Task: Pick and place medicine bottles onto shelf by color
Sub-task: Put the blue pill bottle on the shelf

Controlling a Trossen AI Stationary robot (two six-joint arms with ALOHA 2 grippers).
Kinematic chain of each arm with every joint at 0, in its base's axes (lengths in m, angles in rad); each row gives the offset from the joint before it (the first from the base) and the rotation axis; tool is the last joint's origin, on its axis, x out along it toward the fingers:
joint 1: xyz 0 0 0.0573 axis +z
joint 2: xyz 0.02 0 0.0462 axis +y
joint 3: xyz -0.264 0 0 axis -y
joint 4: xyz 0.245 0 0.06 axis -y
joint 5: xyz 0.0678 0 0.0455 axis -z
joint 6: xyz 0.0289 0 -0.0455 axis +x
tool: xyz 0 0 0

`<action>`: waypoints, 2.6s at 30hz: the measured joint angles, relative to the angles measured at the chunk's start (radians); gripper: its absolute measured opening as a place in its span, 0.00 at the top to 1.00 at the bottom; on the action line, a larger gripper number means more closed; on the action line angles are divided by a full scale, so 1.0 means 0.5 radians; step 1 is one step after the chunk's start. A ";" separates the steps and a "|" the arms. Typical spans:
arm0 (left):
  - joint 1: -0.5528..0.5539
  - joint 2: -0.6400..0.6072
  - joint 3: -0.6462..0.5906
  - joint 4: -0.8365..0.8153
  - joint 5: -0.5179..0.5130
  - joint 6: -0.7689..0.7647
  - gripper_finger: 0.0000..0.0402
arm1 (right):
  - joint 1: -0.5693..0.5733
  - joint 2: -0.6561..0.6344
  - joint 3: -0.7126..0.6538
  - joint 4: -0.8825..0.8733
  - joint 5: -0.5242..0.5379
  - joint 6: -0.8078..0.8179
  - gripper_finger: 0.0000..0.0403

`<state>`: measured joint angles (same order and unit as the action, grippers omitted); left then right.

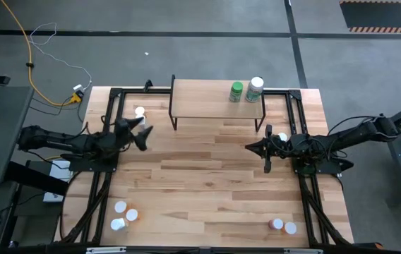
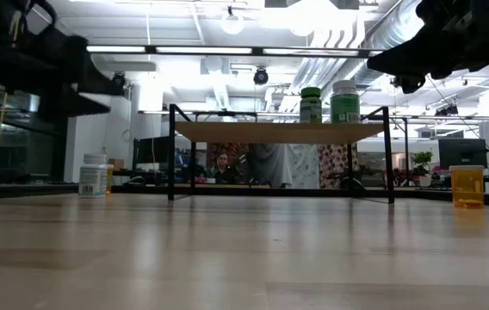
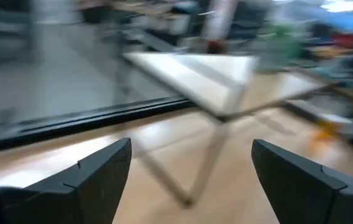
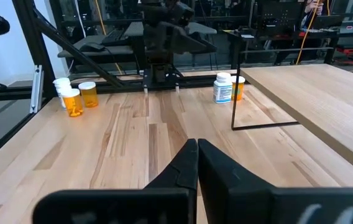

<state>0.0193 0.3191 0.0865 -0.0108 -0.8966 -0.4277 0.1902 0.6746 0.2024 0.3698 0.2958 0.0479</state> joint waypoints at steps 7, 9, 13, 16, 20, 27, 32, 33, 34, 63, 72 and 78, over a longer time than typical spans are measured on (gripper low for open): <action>0.067 0.344 0.172 -0.574 -0.280 -0.649 0.19 | 0.000 0.000 0.000 0.000 0.000 0.008 1.00; 0.127 0.448 0.200 -0.569 -0.254 -0.699 0.19 | 0.000 0.000 0.000 0.000 0.000 0.010 1.00; 0.277 0.672 0.227 -0.570 -0.166 -0.782 0.19 | 0.000 0.000 0.000 -0.001 0.000 0.046 1.00; 0.399 0.832 0.227 -0.585 -0.103 -0.875 0.19 | 0.000 0.000 0.000 -0.008 0.000 0.046 1.00; 0.535 0.992 0.227 -0.585 -0.031 -0.948 0.19 | 0.000 0.000 0.000 -0.018 0.000 0.045 1.00; 0.618 1.123 0.227 -0.518 0.008 -1.001 0.21 | 0.000 0.000 0.000 -0.018 0.000 0.041 1.00; 0.618 1.205 0.227 -0.455 0.014 -0.994 0.22 | 0.000 0.000 0.000 -0.019 0.000 0.044 1.00; 0.618 1.224 0.227 -0.458 0.012 -0.998 0.22 | 0.000 0.000 0.000 -0.019 0.000 0.044 1.00; 0.618 1.246 0.227 -0.458 0.007 -1.012 0.22 | 0.000 0.000 0.000 -0.019 0.000 0.044 1.00; 0.763 1.790 0.226 -0.051 0.118 -1.020 0.39 | 0.000 0.000 0.000 -0.018 0.000 0.045 1.00; 0.763 1.774 0.226 -0.041 0.148 -0.955 0.66 | -0.001 0.000 0.000 -0.018 0.000 0.045 1.00; 0.763 1.642 0.226 -0.044 0.186 -0.845 0.66 | -0.001 0.000 0.000 -0.023 0.001 0.045 1.00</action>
<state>0.4007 1.1401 0.1993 -0.0330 -0.8036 -0.8501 0.1899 0.6746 0.2024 0.3584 0.2962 0.0704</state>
